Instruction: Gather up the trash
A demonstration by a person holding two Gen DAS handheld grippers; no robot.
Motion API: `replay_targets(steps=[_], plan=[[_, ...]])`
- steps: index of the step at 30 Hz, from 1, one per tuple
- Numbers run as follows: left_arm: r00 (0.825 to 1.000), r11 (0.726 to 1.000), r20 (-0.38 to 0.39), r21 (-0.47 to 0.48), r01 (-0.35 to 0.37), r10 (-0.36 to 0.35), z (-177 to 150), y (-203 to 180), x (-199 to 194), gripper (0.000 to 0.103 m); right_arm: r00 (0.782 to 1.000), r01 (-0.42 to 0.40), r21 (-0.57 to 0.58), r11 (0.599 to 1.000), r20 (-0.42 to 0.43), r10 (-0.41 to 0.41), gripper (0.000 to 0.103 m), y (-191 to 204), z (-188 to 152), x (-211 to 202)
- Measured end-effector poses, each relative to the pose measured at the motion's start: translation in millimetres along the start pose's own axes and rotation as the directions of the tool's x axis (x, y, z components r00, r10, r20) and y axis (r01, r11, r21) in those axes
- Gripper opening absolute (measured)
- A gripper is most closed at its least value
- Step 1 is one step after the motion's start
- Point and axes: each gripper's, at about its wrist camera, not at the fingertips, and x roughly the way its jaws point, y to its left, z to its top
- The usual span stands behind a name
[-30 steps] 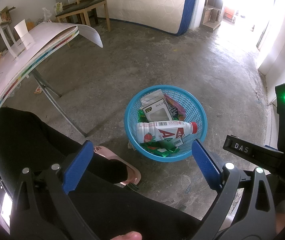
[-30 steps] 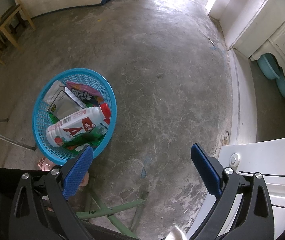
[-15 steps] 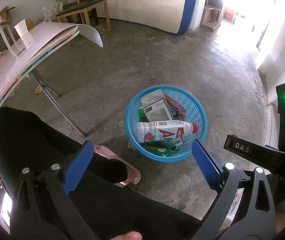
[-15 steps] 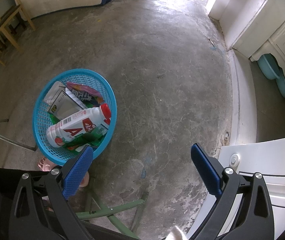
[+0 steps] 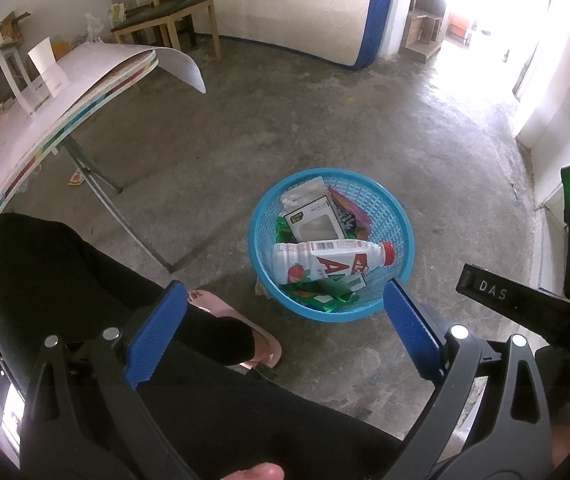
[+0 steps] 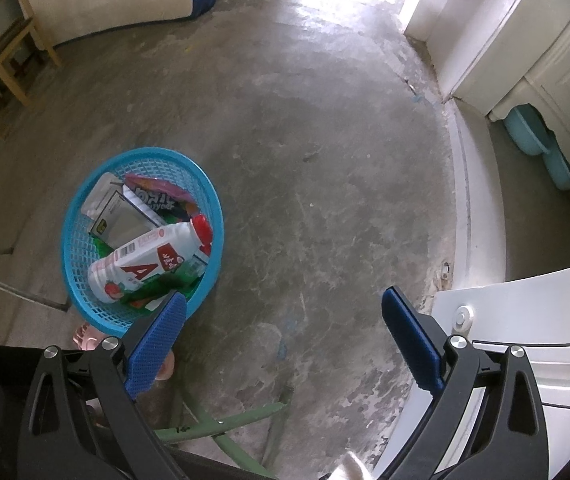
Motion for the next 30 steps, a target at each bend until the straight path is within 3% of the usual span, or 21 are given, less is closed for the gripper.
replay_targets(steps=[7, 14, 30], plan=[[1.000, 0.999, 0.015, 0.020, -0.027, 0.027, -3, -5, 0, 0.095, 1.000, 0.024, -0.034, 0.999, -0.016, -0.025, 0.095, 6, 2, 4], [1.000, 1.000, -0.005, -0.022, 0.011, -0.011, -1, 8, 8, 0.095, 0.999, 0.048, -0.027, 0.998, 0.003, -0.048, 0.095, 7, 3, -2], [1.000, 1.000, -0.009, 0.000, 0.003, -0.003, 4, 2, 10, 0.095, 0.998, 0.061, -0.025, 0.998, 0.015, -0.061, 0.095, 9, 3, -1]])
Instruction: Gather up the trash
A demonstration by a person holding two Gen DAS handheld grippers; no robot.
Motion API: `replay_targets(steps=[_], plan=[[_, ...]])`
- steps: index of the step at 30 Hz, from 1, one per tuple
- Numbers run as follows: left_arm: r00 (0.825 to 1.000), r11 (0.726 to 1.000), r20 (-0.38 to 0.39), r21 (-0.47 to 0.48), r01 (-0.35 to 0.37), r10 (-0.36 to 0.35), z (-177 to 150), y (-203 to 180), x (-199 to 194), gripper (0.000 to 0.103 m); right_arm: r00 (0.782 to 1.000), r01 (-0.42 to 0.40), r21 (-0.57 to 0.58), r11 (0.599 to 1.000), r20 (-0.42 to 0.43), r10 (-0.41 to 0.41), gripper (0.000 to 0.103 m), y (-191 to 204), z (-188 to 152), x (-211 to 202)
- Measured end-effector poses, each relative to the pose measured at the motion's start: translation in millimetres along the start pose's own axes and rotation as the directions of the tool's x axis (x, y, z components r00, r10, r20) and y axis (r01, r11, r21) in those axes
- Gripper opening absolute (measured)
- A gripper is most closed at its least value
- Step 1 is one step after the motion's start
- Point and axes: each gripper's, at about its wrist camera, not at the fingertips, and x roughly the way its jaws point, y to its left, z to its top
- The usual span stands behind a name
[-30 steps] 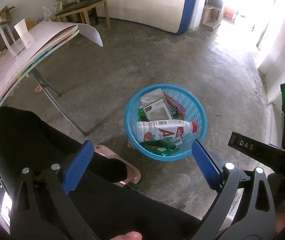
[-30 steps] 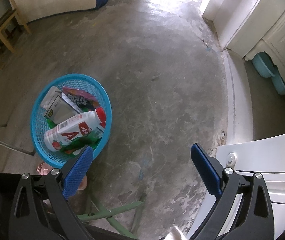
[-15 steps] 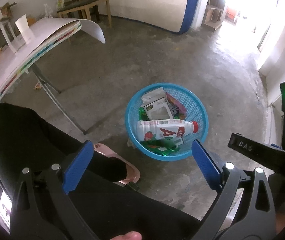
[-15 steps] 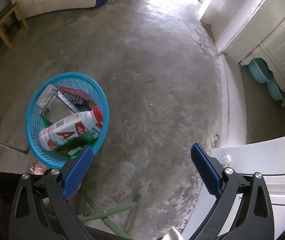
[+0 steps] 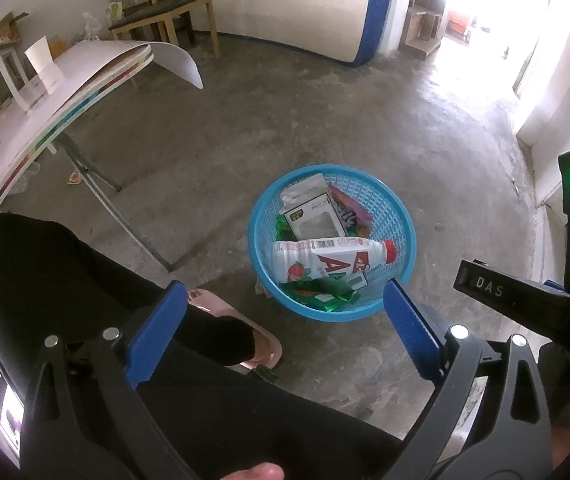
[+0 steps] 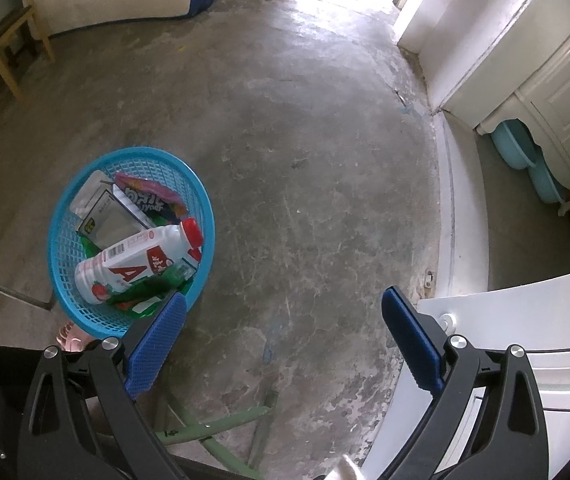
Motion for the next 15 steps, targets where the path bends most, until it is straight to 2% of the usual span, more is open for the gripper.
replay_targets(steps=[3, 15], plan=[[1.000, 1.000, -0.012, 0.013, -0.013, 0.013, 2, 0, 3, 0.095, 1.000, 0.005, 0.010, 1.000, -0.005, -0.005, 0.095, 0, 2, 1], [1.000, 1.000, -0.018, -0.012, 0.022, -0.022, 1, 3, 3, 0.095, 1.000, -0.026, -0.014, 1.000, 0.016, 0.026, 0.095, 9, 4, -8]])
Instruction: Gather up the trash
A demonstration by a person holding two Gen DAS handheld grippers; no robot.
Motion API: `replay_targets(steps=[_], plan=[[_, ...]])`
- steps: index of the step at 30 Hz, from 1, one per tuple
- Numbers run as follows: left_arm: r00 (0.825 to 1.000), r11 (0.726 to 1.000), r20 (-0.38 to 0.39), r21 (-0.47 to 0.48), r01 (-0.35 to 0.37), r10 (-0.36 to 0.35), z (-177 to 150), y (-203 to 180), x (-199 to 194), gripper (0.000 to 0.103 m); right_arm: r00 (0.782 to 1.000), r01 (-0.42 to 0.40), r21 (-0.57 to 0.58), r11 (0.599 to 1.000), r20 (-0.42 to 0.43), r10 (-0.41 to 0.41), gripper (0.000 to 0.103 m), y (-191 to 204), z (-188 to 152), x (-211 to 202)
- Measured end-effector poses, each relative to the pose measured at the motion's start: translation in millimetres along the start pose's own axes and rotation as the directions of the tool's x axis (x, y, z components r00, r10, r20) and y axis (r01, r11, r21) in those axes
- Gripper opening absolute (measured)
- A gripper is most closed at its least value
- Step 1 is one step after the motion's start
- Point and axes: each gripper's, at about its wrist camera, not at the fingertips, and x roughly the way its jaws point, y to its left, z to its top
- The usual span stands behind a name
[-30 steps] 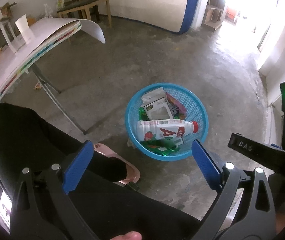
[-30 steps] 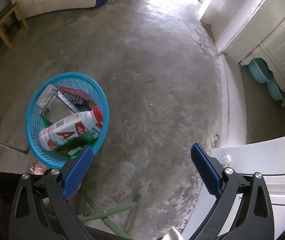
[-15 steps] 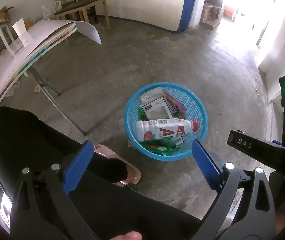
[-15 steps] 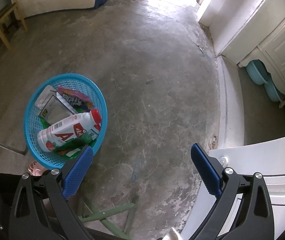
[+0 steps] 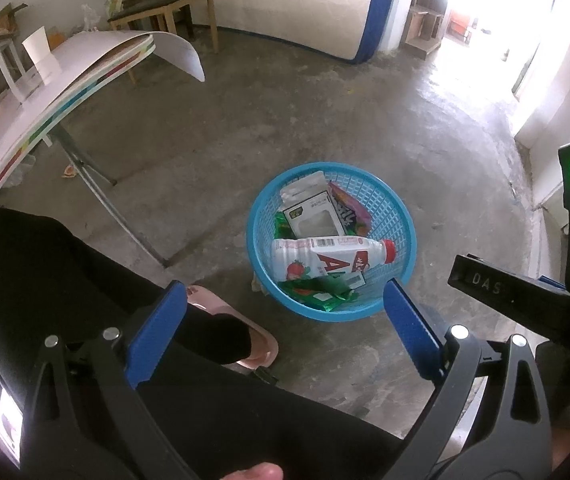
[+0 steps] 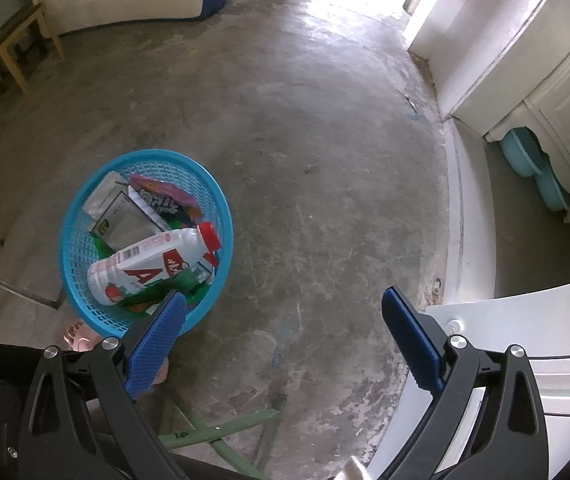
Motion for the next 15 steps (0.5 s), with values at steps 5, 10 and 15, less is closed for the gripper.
replay_targets(steps=[5, 10, 15], plan=[[1.000, 1.000, 0.012, 0.011, -0.013, 0.013, -1, -6, -2, 0.095, 1.000, 0.008, 0.012, 1.000, -0.019, -0.007, 0.095, -2, 0, 6], [1.000, 1.000, -0.013, -0.004, -0.010, 0.010, -1, 1, 3, 0.095, 1.000, 0.024, 0.025, 0.999, -0.011, -0.023, 0.095, 0, -1, 1], [1.000, 1.000, -0.014, -0.017, 0.000, 0.000, -1, 5, 5, 0.095, 1.000, 0.018, -0.008, 1.000, -0.006, -0.018, 0.095, 7, -1, 2]])
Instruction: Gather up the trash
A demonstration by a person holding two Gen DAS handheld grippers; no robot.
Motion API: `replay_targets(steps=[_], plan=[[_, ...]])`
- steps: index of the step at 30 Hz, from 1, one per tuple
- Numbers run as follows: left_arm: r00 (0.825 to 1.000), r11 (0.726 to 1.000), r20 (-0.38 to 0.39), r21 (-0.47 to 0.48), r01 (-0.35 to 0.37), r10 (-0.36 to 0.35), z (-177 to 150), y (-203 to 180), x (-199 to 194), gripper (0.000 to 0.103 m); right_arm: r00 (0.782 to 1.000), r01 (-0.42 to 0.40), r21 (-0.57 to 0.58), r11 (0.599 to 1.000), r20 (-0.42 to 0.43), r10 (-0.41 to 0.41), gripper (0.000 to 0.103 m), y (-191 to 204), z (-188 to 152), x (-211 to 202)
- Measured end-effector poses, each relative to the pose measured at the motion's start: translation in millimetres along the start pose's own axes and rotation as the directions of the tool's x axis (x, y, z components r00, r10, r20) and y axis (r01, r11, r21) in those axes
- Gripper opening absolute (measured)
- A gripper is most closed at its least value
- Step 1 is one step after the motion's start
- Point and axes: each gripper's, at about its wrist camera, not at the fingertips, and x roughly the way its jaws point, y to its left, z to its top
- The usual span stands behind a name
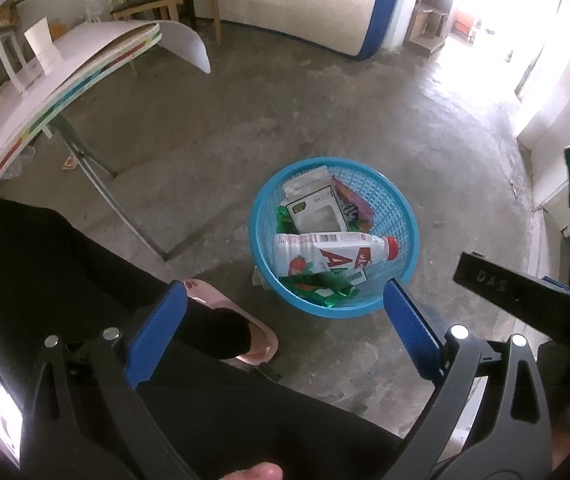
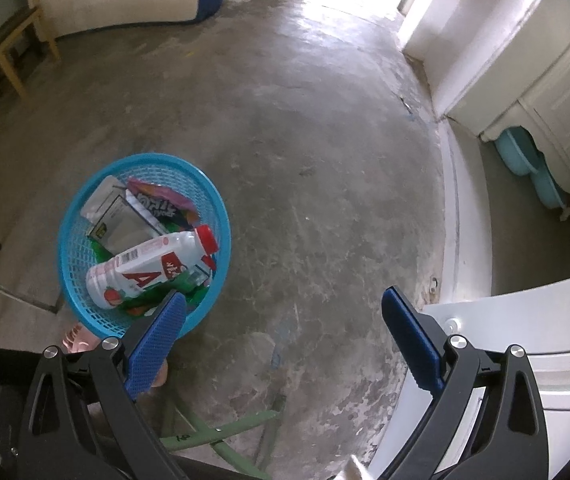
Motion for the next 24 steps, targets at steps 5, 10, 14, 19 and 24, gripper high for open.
replay_targets(steps=[5, 10, 14, 19, 24], plan=[[1.000, 1.000, 0.007, 0.001, 0.004, -0.004, -2, 1, 0, 0.095, 0.999, -0.026, 0.024, 0.999, -0.024, 0.027, 0.095, -6, -1, 5], [1.000, 1.000, 0.001, 0.006, 0.008, -0.008, 0, 0, 1, 0.095, 1.000, -0.029, 0.037, 0.999, -0.005, 0.029, 0.095, -10, -2, 3], [1.000, 1.000, 0.005, 0.011, 0.003, -0.003, 0, -2, 0, 0.095, 0.999, -0.032, 0.038, 0.999, -0.006, 0.032, 0.095, -10, -3, 5], [1.000, 1.000, 0.000, 0.009, -0.003, 0.003, 2, -4, 0, 0.095, 0.999, -0.037, 0.033, 0.999, -0.038, 0.038, 0.095, -9, -3, 12], [1.000, 1.000, 0.005, 0.011, -0.007, 0.007, 2, -4, -2, 0.095, 0.998, -0.046, 0.025, 0.999, -0.034, 0.047, 0.095, -9, -5, 11]])
